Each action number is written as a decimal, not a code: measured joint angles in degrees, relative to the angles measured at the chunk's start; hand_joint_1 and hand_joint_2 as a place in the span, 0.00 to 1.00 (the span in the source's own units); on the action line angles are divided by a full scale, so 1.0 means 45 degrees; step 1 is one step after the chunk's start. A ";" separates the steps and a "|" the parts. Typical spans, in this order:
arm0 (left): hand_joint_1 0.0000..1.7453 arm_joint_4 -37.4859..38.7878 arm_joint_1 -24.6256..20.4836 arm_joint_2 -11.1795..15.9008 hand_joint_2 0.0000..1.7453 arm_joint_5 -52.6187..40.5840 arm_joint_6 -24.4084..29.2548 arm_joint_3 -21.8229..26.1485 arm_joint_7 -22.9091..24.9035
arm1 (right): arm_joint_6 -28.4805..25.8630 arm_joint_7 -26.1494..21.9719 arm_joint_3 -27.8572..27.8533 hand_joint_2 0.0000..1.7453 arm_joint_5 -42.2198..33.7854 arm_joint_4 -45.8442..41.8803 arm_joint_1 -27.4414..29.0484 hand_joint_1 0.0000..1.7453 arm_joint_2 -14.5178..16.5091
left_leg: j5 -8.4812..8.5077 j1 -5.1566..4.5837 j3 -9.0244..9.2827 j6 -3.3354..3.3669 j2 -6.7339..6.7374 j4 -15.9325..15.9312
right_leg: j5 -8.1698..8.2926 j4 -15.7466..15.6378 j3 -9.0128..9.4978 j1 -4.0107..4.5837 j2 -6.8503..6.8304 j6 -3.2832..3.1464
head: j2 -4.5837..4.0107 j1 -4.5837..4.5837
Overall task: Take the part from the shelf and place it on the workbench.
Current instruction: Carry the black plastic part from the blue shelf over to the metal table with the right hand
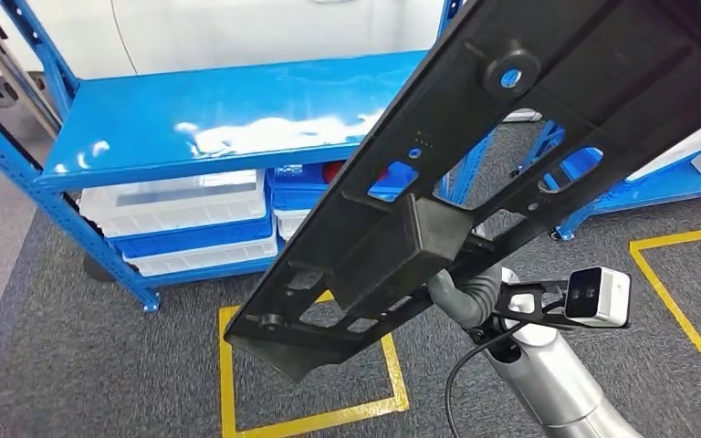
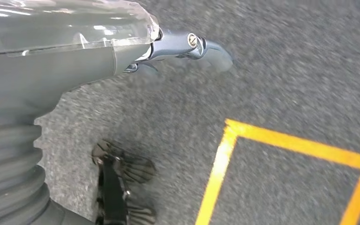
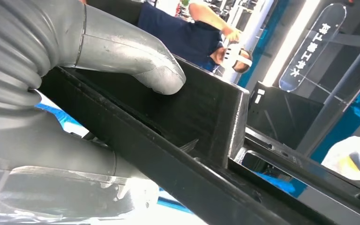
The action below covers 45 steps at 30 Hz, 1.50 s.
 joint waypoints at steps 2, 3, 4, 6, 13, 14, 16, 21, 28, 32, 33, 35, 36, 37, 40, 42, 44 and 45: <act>0.00 0.0000 -0.0007 -0.0002 1.00 -0.0009 -0.0001 0.0000 -0.0001 | -0.0027 0.0001 -0.0012 1.00 0.0000 0.0027 -0.0001 1.00 0.0002 | 0.0274 -0.0018 -0.0385 0.0041 -0.0198 0.0034 | -0.0973 0.1556 -0.0314 -0.0017 0.0135 0.0046 | 0.0000 0.0000; 0.00 0.0000 -0.0003 -0.0004 1.00 -0.0013 -0.0002 0.0000 -0.0002 | -0.0034 0.0005 -0.0014 1.00 0.0000 0.0046 0.0000 1.00 0.0002 | 0.0394 -0.0026 -0.0571 0.0033 -0.0310 0.0065 | -0.1012 0.1993 -0.0301 -0.0017 0.0157 0.0048 | 0.0000 -0.0001; 0.00 0.0000 0.0003 -0.0004 1.00 -0.0018 -0.0004 0.0000 -0.0002 | -0.0050 0.0032 -0.0015 1.00 -0.0001 0.0068 -0.0001 1.00 0.0004 | 0.0509 -0.0032 -0.0756 0.0015 -0.0434 0.0109 | -0.0784 0.2021 -0.0100 -0.0014 0.0185 0.0027 | 0.0000 -0.0001; 0.00 0.0000 0.0005 -0.0006 1.00 -0.0033 -0.0013 0.0000 0.0000 | -0.0160 0.0219 -0.0015 1.00 -0.0028 0.0089 -0.0038 1.00 0.0021 | 0.0707 -0.0039 -0.1066 -0.0036 -0.0662 0.0200 | -0.0078 0.0784 0.0909 0.0011 0.0400 -0.0129 | 0.0000 -0.0002; 0.00 -0.0008 0.0083 0.0040 1.00 -0.0281 -0.0067 -0.0005 0.0135 | -0.0837 0.0755 -0.0012 1.00 -0.0778 -0.0061 -0.0560 1.00 0.0157 | 0.0934 0.0015 -0.1612 -0.0478 -0.0793 0.0393 | 0.0288 -0.1941 0.2235 0.0080 0.0492 -0.0532 | 0.0000 -0.0001; 0.00 -0.0015 0.0080 0.0064 1.00 -0.0285 -0.0058 -0.0007 0.0145 | -0.0818 0.0712 -0.0012 1.00 -0.0860 -0.0061 -0.0564 1.00 0.0164 | 0.0504 0.0017 -0.1764 -0.0545 -0.0662 0.0816 | 0.0421 -0.2018 0.2172 0.0030 0.0414 -0.0589 | 0.0000 -0.0001; 0.00 -0.0027 0.0045 0.0114 1.00 -0.0270 -0.0036 -0.0008 0.0154 | -0.0751 0.0604 -0.0015 1.00 -0.0969 -0.0062 -0.0536 1.00 0.0164 | -0.0661 0.0104 -0.2209 -0.0682 -0.0404 0.2348 | 0.0621 -0.2026 0.1968 0.0005 0.0284 -0.0641 | 0.0000 0.0000; 0.00 -0.0039 0.0046 0.0164 1.00 -0.0244 -0.0035 -0.0005 0.0185 | -0.0694 0.0535 -0.0011 1.00 -0.0997 -0.0110 -0.0469 1.00 0.0168 | -0.0390 0.0295 -0.1297 -0.0970 -0.0264 0.2543 | 0.0898 -0.1631 0.1239 -0.0115 0.0079 -0.0438 | 0.0000 -0.0002; 0.00 -0.0059 0.0062 0.0225 1.00 -0.0253 -0.0097 -0.0005 0.0177 | -0.0802 0.0635 -0.0022 1.00 -0.1027 -0.0382 -0.0472 1.00 0.0198 | -0.0085 0.0218 -0.0283 -0.0419 -0.0236 0.0437 | 0.1002 -0.1180 0.0657 -0.0119 0.0085 0.0124 | 0.0000 0.0000; 0.00 -0.0060 0.0018 0.0225 1.00 -0.0244 -0.0126 -0.0005 0.0175 | -0.0831 0.0669 -0.0035 1.00 -0.1055 -0.0456 -0.0388 1.00 0.0198 | 0.0365 0.0137 -0.0819 -0.0064 -0.0187 0.0430 | -0.1027 0.1577 -0.0248 -0.0137 0.0142 0.0212 | 0.0000 0.0001; 0.00 -0.0058 0.0019 0.0225 1.00 -0.0240 -0.0121 -0.0005 0.0175 | -0.0831 0.0667 -0.0035 1.00 -0.1055 -0.0463 -0.0336 1.00 0.0199 | 0.0473 0.0094 -0.0977 -0.0045 -0.0188 0.0450 | -0.1224 0.2166 -0.0341 -0.0130 0.0152 0.0195 | 0.0000 0.0001; 0.00 -0.0058 0.0030 0.0219 1.00 -0.0231 -0.0101 -0.0005 0.0175 | -0.0826 0.0659 -0.0035 1.00 -0.1041 -0.0466 -0.0260 1.00 0.0200 | 0.0680 -0.0001 -0.1279 -0.0032 -0.0199 0.0494 | -0.0860 0.2019 0.0125 -0.0087 0.0175 0.0071 | 0.0000 0.0001; 0.00 -0.0058 0.0031 0.0213 1.00 -0.0226 -0.0085 -0.0005 0.0175 | -0.0817 0.0653 -0.0035 1.00 -0.1025 -0.0469 -0.0246 1.00 0.0202 | 0.0784 -0.0044 -0.1408 -0.0034 -0.0208 0.0509 | -0.0508 0.1283 0.0698 -0.0040 0.0191 -0.0046 | 0.0000 0.0001; 0.00 -0.0058 0.0029 0.0193 1.00 -0.0223 -0.0074 -0.0005 0.0176 | -0.0805 0.0645 -0.0035 1.00 -0.1001 -0.0476 -0.0248 1.00 0.0202 | 0.0883 -0.0084 -0.1515 -0.0050 -0.0215 0.0518 | -0.0322 0.0335 0.1346 0.0022 0.0206 -0.0192 | 0.0000 0.0001; 0.00 -0.0058 0.0025 0.0148 1.00 -0.0225 -0.0070 -0.0005 0.0180 | -0.0760 0.0589 -0.0036 1.00 -0.0943 -0.0505 -0.0263 1.00 0.0202 | 0.1205 -0.0072 -0.1661 -0.0201 -0.0217 0.0462 | -0.0272 -0.1487 0.2421 0.0191 0.0232 -0.0404 | 0.0000 0.0000; 0.00 -0.0058 0.0042 0.0157 1.00 -0.0230 -0.0083 -0.0005 0.0180 | -0.0747 0.0537 -0.0036 1.00 -0.0936 -0.0505 -0.0272 1.00 0.0199 | 0.1405 -0.0030 -0.1691 -0.0342 -0.0222 0.0343 | -0.0006 -0.1679 0.2353 0.0201 0.0198 -0.0467 | 0.0000 0.0001; 0.00 -0.0058 0.0077 0.0151 1.00 -0.0244 -0.0101 -0.0005 0.0182 | -0.0745 0.0509 -0.0035 1.00 -0.0936 -0.0498 -0.0278 1.00 0.0198 | 0.0929 -0.0027 -0.1847 -0.0472 -0.0229 0.0610 | 0.0345 -0.1869 0.2172 0.0114 0.0127 -0.0613 | 0.0000 0.0000; 0.00 -0.0058 0.0085 0.0147 1.00 -0.0250 -0.0108 -0.0005 0.0183 | -0.0745 0.0497 -0.0035 1.00 -0.0937 -0.0494 -0.0274 1.00 0.0198 | 0.0327 -0.0004 -0.2002 -0.0540 -0.0227 0.1128 | 0.0529 -0.1927 0.2028 0.0069 0.0096 -0.0665 | 0.0000 0.0000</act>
